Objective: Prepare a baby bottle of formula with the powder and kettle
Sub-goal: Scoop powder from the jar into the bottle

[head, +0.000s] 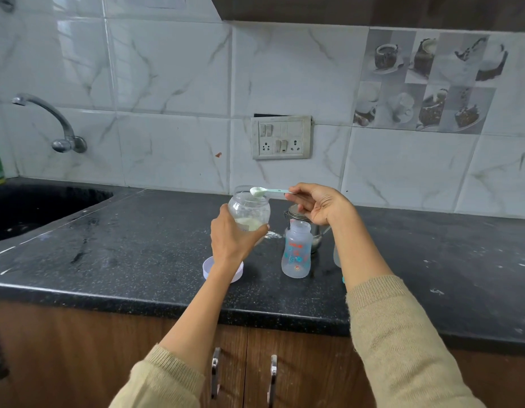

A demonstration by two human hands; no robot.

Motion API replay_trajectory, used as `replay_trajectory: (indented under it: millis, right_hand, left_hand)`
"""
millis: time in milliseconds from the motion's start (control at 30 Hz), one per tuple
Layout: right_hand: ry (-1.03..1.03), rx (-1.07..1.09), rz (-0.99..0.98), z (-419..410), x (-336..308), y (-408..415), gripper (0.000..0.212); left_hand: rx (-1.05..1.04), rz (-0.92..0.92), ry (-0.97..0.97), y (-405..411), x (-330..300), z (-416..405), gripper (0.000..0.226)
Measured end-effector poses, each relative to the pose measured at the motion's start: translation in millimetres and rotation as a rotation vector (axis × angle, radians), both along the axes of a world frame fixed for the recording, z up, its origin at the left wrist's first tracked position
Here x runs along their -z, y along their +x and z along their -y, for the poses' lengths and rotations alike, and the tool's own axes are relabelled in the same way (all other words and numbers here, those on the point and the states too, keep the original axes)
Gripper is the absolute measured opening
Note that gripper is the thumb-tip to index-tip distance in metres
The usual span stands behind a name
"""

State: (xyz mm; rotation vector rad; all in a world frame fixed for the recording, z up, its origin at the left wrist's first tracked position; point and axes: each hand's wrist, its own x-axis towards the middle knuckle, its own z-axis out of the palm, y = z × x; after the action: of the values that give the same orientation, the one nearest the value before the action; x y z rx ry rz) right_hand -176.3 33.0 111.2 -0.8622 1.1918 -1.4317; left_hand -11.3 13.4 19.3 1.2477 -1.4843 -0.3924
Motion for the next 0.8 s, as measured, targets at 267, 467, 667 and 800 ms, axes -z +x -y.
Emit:
replay_trajectory:
  millis: [267, 467, 667, 800]
  right_hand:
    - [-0.016, 0.036, 0.03, -5, -8, -25, 0.014]
    - [0.013, 0.078, 0.036, -16, 3, -55, 0.012]
    - [0.043, 0.106, 0.025, -23, 16, -73, 0.013]
    - [0.049, 0.102, 0.022, -28, 21, -79, 0.011]
  left_hand:
    - [-0.075, 0.052, 0.189, 9, -9, 37, 0.085]
    - [-0.092, 0.062, 0.283, 7, -10, 51, 0.09]
    - [-0.093, 0.074, 0.351, 4, -2, 55, 0.092]
    - [-0.084, 0.059, 0.367, 2, -2, 51, 0.094]
